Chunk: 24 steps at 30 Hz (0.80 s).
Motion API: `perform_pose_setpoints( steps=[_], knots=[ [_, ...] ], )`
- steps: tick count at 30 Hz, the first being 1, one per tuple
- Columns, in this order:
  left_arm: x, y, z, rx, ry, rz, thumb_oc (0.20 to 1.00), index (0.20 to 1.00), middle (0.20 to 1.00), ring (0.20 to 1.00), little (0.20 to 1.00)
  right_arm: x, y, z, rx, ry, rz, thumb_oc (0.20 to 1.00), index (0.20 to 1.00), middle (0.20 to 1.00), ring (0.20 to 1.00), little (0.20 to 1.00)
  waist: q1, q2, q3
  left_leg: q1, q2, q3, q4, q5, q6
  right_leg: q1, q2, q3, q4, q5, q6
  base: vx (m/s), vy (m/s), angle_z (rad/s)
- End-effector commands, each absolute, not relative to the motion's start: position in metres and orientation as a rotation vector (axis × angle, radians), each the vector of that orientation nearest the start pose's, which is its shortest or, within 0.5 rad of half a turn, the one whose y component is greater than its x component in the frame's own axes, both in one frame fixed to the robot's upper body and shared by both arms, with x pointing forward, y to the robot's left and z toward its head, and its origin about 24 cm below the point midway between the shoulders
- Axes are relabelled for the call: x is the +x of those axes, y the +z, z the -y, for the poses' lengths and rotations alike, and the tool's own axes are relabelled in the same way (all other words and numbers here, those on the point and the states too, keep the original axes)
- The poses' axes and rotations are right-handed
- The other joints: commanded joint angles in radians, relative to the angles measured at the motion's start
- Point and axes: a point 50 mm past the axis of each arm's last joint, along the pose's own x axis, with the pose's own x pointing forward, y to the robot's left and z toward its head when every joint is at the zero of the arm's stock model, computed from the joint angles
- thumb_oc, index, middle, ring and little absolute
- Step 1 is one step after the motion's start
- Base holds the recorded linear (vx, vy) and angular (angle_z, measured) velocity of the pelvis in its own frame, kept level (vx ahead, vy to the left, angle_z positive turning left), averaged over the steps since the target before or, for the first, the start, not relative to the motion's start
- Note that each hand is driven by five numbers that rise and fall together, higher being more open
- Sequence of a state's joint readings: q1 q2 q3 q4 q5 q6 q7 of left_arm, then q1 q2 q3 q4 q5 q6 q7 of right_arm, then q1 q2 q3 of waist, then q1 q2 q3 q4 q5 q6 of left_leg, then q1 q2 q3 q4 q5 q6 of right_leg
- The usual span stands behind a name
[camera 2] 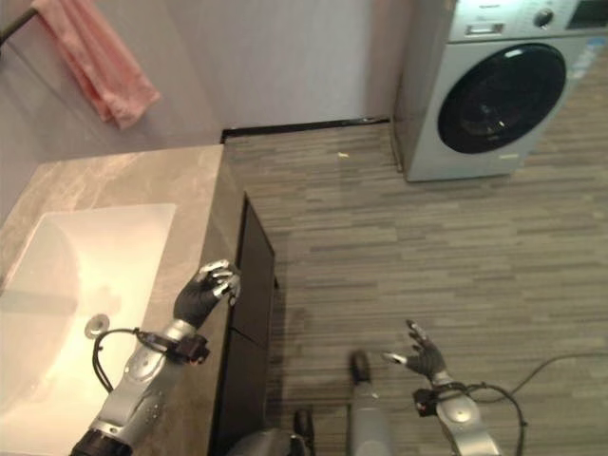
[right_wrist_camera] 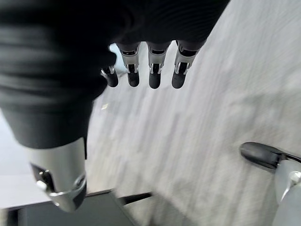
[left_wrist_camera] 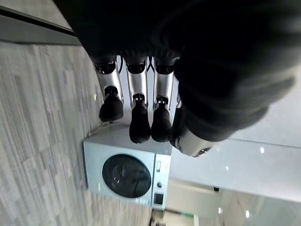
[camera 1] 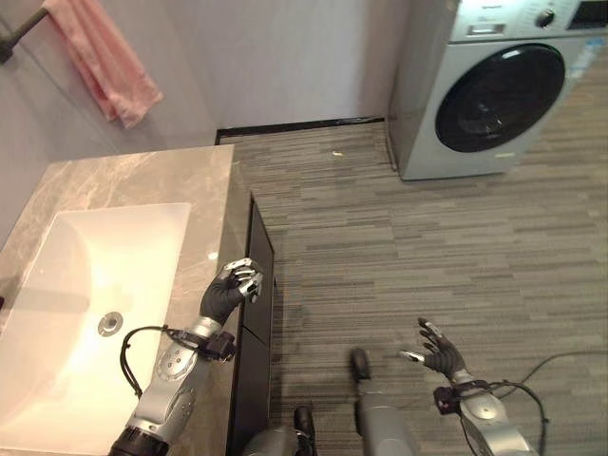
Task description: Put brush and paste in cup on sink, flatten towel.
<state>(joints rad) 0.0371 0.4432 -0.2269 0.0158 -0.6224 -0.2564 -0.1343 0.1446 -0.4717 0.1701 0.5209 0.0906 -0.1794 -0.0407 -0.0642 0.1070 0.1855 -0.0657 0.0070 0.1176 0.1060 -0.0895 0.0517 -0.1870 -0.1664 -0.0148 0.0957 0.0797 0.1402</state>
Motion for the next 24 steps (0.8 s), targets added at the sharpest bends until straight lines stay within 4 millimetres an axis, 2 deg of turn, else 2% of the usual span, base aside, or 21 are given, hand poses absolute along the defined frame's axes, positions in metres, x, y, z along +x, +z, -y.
perform_pose_setpoints(
  steps=[1,4,8,10,11,12,13,15,16,17,18,20,21,22,24],
  knots=[
    [0.245,0.087,-0.186,-0.223,-0.299,0.272,0.200,0.200,0.200,0.200,0.200,0.193,-0.051,0.263,-0.480,0.026,-0.431,1.000,1.000,1.000,1.000,1.000,0.028,-0.047,-0.058,0.045,-0.003,-0.084,-0.014,-0.003,-0.062,0.050,0.014,0.088,-0.023,-0.016,0.044,0.00,-0.200,-0.05],
    [0.245,0.083,-0.187,-0.230,-0.279,0.252,0.200,0.200,0.200,0.200,0.200,0.190,-0.050,0.269,-0.490,0.019,-0.444,1.000,1.000,1.000,1.000,1.000,0.042,-0.072,-0.070,0.041,0.019,-0.084,0.007,0.000,-0.081,0.101,0.013,0.033,-0.043,-0.047,0.040,0.00,-0.275,0.00],
    [0.245,0.073,-0.189,-0.221,-0.246,0.205,0.200,0.200,0.200,0.200,0.200,0.175,-0.052,0.279,-0.493,0.003,-0.481,1.000,1.000,1.000,1.000,1.000,0.027,-0.094,-0.079,0.063,0.111,-0.122,-0.023,0.071,-0.125,0.127,0.099,0.020,-0.028,-0.091,-0.005,0.05,-0.422,0.09],
    [0.247,0.067,-0.189,-0.197,-0.226,0.176,0.200,0.200,0.200,0.200,0.200,0.168,-0.053,0.287,-0.492,-0.024,-0.498,1.000,1.000,1.000,1.000,1.000,0.018,-0.104,-0.077,0.050,0.141,-0.140,-0.012,0.102,-0.140,0.146,0.128,0.001,-0.038,-0.100,-0.024,0.01,-0.336,0.51],
    [0.247,0.067,-0.189,-0.197,-0.226,0.176,0.200,0.200,0.200,0.200,0.200,0.168,-0.053,0.287,-0.492,-0.024,-0.498,1.000,1.000,1.000,1.000,1.000,0.015,-0.103,-0.077,0.048,0.141,-0.143,-0.011,0.103,-0.141,0.146,0.128,-0.002,-0.039,-0.099,-0.025,-0.03,-0.403,0.58],
    [0.251,0.056,-0.185,-0.179,-0.223,0.124,0.200,0.200,0.200,0.200,0.200,0.155,-0.055,0.300,-0.507,-0.081,-0.541,1.000,1.000,1.000,1.000,1.000,-0.002,-0.119,-0.063,-0.003,0.140,-0.082,0.084,0.115,-0.135,0.187,0.118,-0.052,-0.080,-0.088,-0.036,-0.06,-0.308,0.77],
    [0.253,0.053,-0.184,-0.173,-0.222,0.107,0.200,0.200,0.200,0.200,0.200,0.154,-0.055,0.303,-0.514,-0.091,-0.551,1.000,1.000,1.000,1.000,1.000,-0.002,-0.126,-0.058,-0.027,0.127,-0.060,0.119,0.112,-0.134,0.193,0.109,-0.063,-0.087,-0.087,-0.037,-0.09,-0.351,1.14],
    [0.253,0.048,-0.185,-0.112,-0.221,0.088,0.200,0.200,0.200,0.200,0.200,0.154,-0.058,0.300,-0.520,-0.071,-0.563,1.000,1.000,1.000,1.000,1.000,0.012,-0.134,-0.054,-0.055,0.028,-0.060,0.125,0.069,-0.118,0.199,0.110,-0.064,-0.106,-0.074,-0.036,-0.05,-0.123,0.70],
    [0.251,0.043,-0.185,-0.101,-0.221,0.065,0.200,0.200,0.200,0.200,0.200,0.153,-0.060,0.298,-0.516,-0.059,-0.573,1.000,1.000,1.000,1.000,1.000,0.013,-0.135,-0.057,-0.052,0.004,-0.039,0.107,0.049,-0.100,0.197,0.112,-0.062,-0.107,-0.067,-0.035,-0.03,-0.086,-0.36],
    [0.249,0.033,-0.186,-0.068,-0.213,0.023,0.200,0.200,0.200,0.200,0.200,0.151,-0.063,0.297,-0.515,-0.050,-0.584,1.000,1.000,1.000,1.000,1.000,0.013,-0.136,-0.060,-0.047,-0.007,0.002,0.087,0.040,-0.081,0.192,0.117,-0.063,-0.106,-0.062,-0.034,-0.02,-0.051,-0.36],
    [0.247,0.027,-0.187,-0.049,-0.207,-0.003,0.200,0.200,0.200,0.200,0.200,0.153,-0.063,0.294,-0.510,-0.038,-0.583,1.000,1.000,1.000,1.000,1.000,0.018,-0.135,-0.063,-0.043,-0.006,0.010,0.084,0.037,-0.079,0.192,0.121,-0.057,-0.103,-0.067,-0.036,0.00,-0.036,-0.06],
    [0.237,-0.001,-0.193,0.011,-0.170,-0.126,0.222,0.222,0.222,0.222,0.222,0.160,-0.065,0.284,-0.498,-0.009,-0.570,1.000,1.000,1.000,1.000,1.000,0.030,-0.138,-0.064,-0.035,-0.025,-0.034,0.083,0.051,-0.081,0.200,0.123,-0.059,-0.102,-0.068,-0.039,0.03,0.003,-0.05],
    [0.230,-0.014,-0.196,0.028,-0.155,-0.186,0.278,0.278,0.278,0.278,0.278,0.161,-0.067,0.280,-0.482,-0.008,-0.569,1.000,1.000,1.000,1.000,1.000,0.029,-0.141,-0.067,-0.028,-0.022,-0.026,0.072,0.053,-0.080,0.203,0.120,-0.067,-0.100,-0.068,-0.037,0.06,0.056,-0.01],
    [0.221,-0.033,-0.200,0.069,-0.124,-0.274,0.749,0.749,0.749,0.749,0.749,0.163,-0.069,0.276,-0.460,-0.013,-0.565,1.000,1.000,1.000,1.000,1.000,0.033,-0.141,-0.069,-0.011,-0.028,-0.035,0.040,0.056,-0.075,0.201,0.118,-0.073,-0.086,-0.069,-0.032,0.05,0.047,0.01],
    [0.216,-0.040,-0.202,0.068,-0.113,-0.308,1.000,1.000,1.000,1.000,1.000,0.162,-0.070,0.274,-0.456,-0.010,-0.568,1.000,1.000,1.000,1.000,1.000,0.033,-0.138,-0.069,0.008,-0.031,-0.041,0.010,0.054,-0.070,0.199,0.118,-0.071,-0.074,-0.071,-0.029,0.05,0.058,0.03]
  ],
)
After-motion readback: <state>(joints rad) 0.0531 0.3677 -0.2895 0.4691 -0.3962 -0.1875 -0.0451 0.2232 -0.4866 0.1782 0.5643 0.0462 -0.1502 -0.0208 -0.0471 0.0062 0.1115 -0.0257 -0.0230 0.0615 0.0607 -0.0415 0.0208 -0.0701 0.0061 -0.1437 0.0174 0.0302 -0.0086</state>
